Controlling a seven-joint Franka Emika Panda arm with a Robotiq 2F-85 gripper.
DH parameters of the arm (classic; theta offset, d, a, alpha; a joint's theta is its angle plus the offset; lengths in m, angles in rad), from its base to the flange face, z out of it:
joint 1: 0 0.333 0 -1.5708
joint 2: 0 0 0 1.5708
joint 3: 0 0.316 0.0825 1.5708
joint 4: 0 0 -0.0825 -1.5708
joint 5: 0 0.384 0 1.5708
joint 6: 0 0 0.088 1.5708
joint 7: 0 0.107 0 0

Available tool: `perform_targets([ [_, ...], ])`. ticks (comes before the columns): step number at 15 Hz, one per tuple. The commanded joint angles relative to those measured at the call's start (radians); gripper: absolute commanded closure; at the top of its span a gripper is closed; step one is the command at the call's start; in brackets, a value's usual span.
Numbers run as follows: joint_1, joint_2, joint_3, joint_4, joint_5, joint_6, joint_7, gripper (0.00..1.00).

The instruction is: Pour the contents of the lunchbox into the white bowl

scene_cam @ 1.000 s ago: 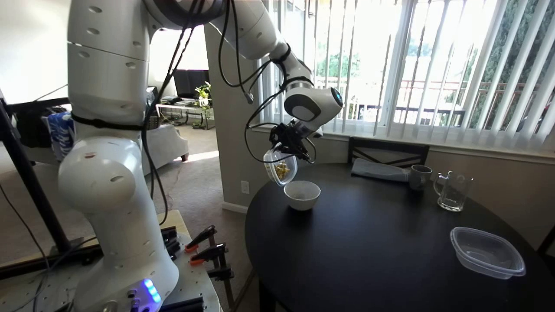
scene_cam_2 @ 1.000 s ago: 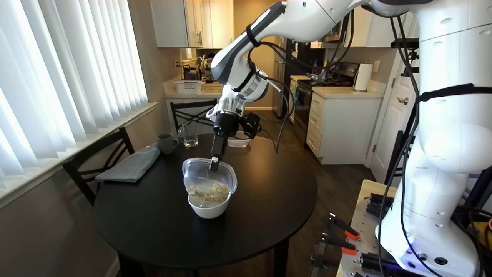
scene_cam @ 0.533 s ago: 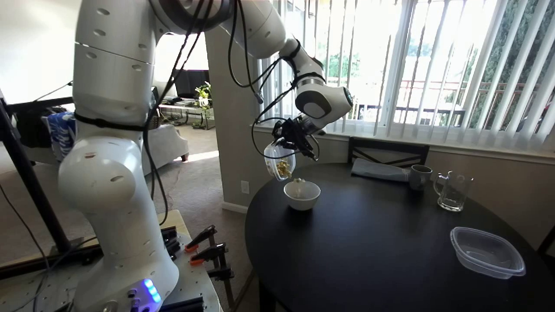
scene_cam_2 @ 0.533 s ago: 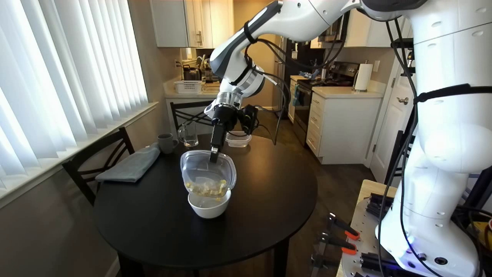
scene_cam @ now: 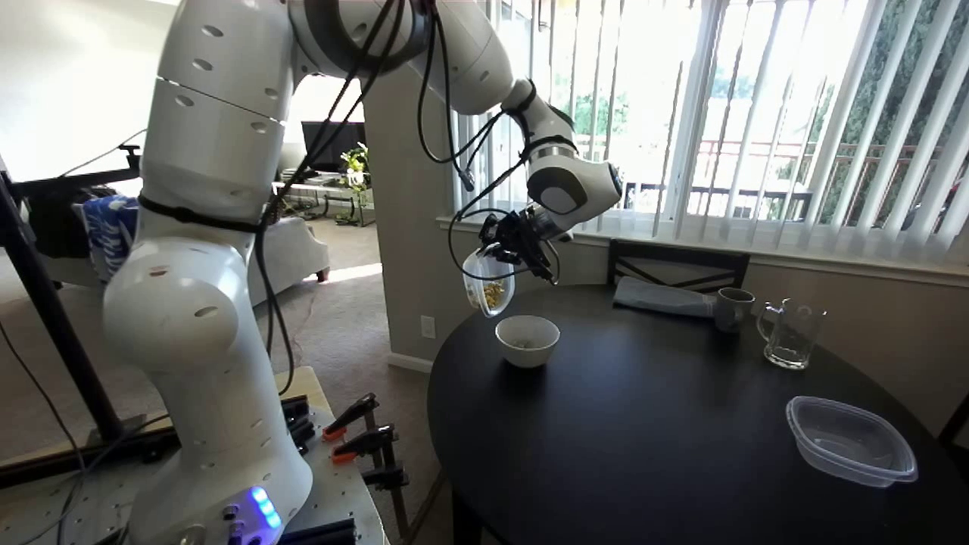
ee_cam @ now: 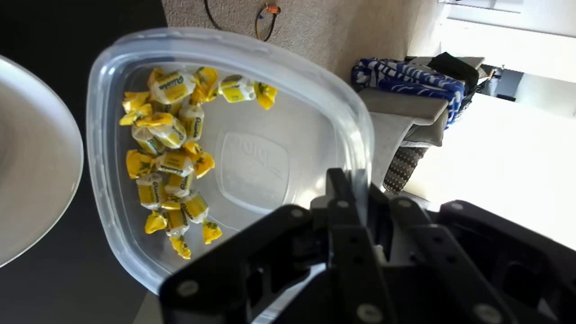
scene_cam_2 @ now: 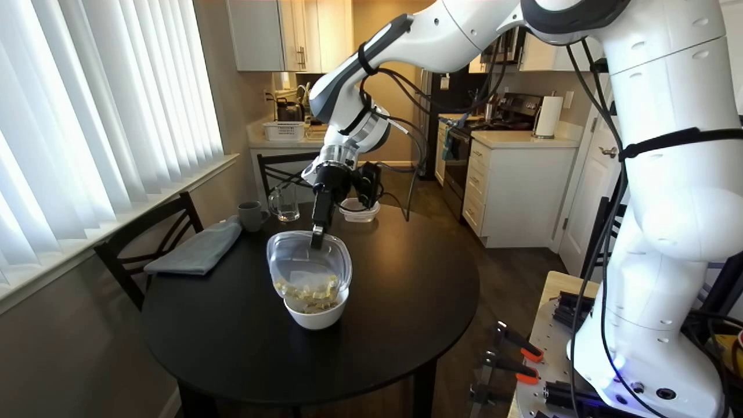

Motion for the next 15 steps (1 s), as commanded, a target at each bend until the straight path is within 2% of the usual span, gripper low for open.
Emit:
perform_targets([
  [1,0.005,0.03,-0.012,0.049,0.014,-0.066,0.05,0.94],
  [15,-0.005,0.093,-0.027,0.146,0.027,-0.195,0.188,0.94],
])
